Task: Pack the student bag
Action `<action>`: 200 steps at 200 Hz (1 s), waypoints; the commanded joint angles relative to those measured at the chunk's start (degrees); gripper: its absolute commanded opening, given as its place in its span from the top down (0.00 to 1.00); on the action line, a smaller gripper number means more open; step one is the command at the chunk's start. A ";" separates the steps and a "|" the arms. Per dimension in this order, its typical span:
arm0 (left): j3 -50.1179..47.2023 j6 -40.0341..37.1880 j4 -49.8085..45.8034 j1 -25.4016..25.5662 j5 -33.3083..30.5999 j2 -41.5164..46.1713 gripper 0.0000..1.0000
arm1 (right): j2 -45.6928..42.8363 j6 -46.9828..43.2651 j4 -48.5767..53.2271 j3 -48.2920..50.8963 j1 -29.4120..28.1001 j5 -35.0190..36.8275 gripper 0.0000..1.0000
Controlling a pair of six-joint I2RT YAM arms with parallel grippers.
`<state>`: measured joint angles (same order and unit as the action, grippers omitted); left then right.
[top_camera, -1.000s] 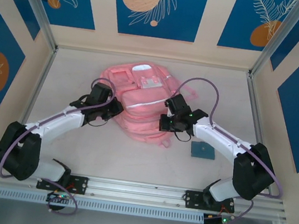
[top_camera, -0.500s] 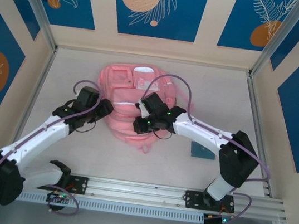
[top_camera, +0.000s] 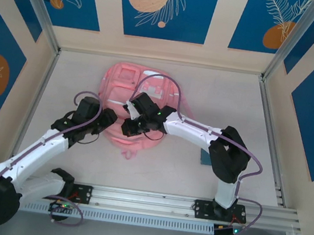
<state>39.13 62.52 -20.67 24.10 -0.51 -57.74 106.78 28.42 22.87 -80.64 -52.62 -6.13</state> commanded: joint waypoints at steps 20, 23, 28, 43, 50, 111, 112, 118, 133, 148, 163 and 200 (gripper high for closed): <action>-0.60 2.36 7.72 -0.45 6.66 -4.46 0.50 | -0.81 -0.57 -2.31 -1.60 -0.30 -2.17 1.00; -0.63 2.41 7.82 -0.45 6.74 -4.75 0.50 | -0.97 -0.56 -2.33 -1.52 -0.29 -2.14 1.00; -0.63 2.51 8.01 -0.41 6.83 -5.13 0.52 | -1.12 -0.56 -2.31 -1.32 -0.28 -2.11 1.00; -0.64 2.56 8.36 -0.41 6.89 -6.13 0.59 | -1.53 -0.58 -2.48 -0.94 -0.28 -1.80 1.00; -0.70 2.43 8.25 -0.43 6.84 -6.46 0.62 | -1.61 -0.49 -2.40 -0.87 -0.24 -1.62 1.00; -0.46 -2.27 3.13 -0.46 0.74 -5.67 0.92 | -7.47 -0.56 1.71 5.42 0.05 11.16 1.00; -0.46 -2.29 3.07 -0.46 0.63 -5.61 0.92 | -7.55 -0.61 1.81 5.54 0.10 11.41 1.00; -0.46 -2.79 2.38 -0.45 -0.02 -5.39 0.93 | -8.78 -0.56 2.23 6.88 0.40 12.62 1.00; -0.46 -3.98 1.10 -0.54 -1.20 -4.81 0.95 | -11.62 -0.53 2.83 10.21 1.29 15.25 1.00; -0.29 -5.12 -0.36 -0.63 -2.13 -4.12 0.95 | -14.04 -0.39 3.18 13.34 2.60 16.70 1.00; -0.12 -5.90 -1.83 -0.69 -3.36 -3.25 0.95 | -15.89 -0.14 3.72 15.79 4.23 17.73 1.00; 1.03 -8.29 -5.10 -1.16 -4.58 -2.22 0.95 | -18.87 0.49 4.63 19.86 9.20 20.81 1.00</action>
<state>38.87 59.00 -18.09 24.08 1.58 -61.47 90.91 28.42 23.97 -62.61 -47.48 7.75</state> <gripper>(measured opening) 0.069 0.062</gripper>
